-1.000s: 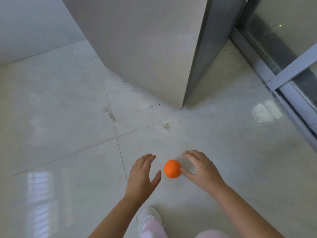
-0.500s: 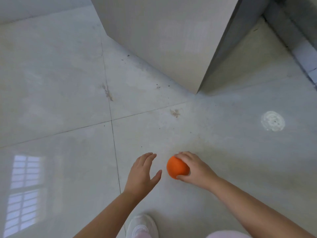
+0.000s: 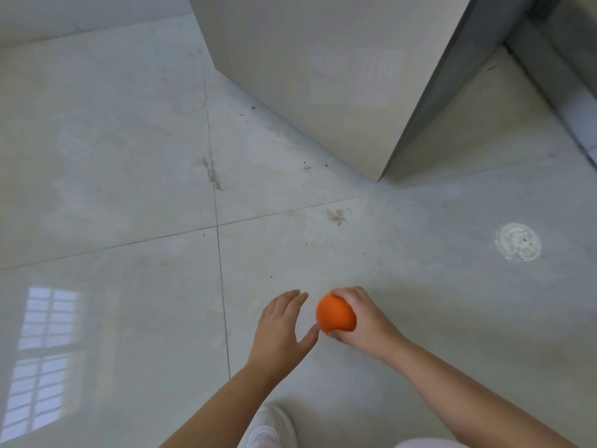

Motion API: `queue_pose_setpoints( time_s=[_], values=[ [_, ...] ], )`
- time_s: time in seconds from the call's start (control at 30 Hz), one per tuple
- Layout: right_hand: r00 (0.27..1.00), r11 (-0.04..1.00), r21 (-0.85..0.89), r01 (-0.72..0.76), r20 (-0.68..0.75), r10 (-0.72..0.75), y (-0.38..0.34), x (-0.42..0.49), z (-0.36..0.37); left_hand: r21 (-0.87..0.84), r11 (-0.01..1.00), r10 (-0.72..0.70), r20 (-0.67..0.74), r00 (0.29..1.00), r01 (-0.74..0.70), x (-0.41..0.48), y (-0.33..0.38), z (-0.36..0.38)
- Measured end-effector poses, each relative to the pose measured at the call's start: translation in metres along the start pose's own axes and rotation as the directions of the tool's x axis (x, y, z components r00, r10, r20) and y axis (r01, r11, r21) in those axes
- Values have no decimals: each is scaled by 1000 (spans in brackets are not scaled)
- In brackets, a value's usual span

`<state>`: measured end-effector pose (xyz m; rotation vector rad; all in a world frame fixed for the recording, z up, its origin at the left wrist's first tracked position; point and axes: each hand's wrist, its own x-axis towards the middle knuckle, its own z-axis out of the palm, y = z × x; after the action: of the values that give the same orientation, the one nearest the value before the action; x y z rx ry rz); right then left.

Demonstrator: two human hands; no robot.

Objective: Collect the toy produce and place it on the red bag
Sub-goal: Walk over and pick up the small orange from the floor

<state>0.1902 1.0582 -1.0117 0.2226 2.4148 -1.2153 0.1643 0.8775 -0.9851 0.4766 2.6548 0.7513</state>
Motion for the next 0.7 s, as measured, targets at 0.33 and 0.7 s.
queue_pose_setpoints(
  time_s=[0.33, 0.7],
  values=[
    [975, 990, 137, 21, -220, 9, -100, -46, -92, -178, 983, 39, -74, 996, -52, -6, 64, -104],
    [921, 986, 108, 130, -382, -79, -316, -137, -225, -50, 992, 101, -267, 958, -119, -45, 177, -334]
  ],
)
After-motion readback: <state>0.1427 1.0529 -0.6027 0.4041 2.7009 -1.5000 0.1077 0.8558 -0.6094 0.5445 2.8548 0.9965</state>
